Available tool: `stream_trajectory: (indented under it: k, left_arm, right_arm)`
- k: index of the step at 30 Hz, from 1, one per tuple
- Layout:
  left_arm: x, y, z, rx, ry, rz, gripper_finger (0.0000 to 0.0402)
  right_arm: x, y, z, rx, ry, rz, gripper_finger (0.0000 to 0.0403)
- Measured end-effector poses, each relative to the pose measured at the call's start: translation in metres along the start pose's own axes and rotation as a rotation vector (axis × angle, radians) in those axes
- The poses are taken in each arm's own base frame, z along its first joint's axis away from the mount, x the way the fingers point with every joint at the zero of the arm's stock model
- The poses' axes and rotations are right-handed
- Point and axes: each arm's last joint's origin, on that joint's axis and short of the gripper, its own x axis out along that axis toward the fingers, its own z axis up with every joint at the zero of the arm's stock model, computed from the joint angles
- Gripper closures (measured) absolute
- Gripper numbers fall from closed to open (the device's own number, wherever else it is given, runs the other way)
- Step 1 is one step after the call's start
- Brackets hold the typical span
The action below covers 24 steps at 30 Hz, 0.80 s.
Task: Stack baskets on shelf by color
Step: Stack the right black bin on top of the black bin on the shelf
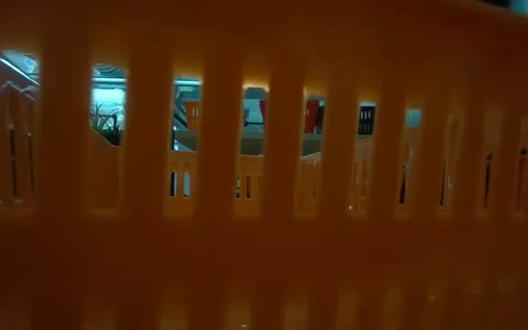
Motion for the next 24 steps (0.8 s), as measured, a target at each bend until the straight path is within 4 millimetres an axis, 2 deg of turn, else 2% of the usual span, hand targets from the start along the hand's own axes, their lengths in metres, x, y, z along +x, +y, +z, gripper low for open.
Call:
stream_trajectory:
  k: [8,14,19,24]
  left_arm:
    - [0.0,0.0,0.0,-0.005,-0.005,0.0,0.0333]
    - [0.0,0.0,0.001,-0.064,-0.012,0.0,0.0333]
    - [0.0,0.0,0.001,-0.079,-0.014,0.0,0.0333]
    - [0.0,0.0,0.003,-0.079,-0.028,0.0,0.0333]
  right_arm:
    - [0.062,0.04,-0.059,0.145,0.014,0.015,0.027]
    - [0.11,0.064,-0.085,0.121,-0.01,0.092,0.027]
    - [0.141,0.068,-0.102,0.112,0.015,0.082,0.027]
    - [0.158,0.063,-0.111,0.141,0.037,0.059,0.027]
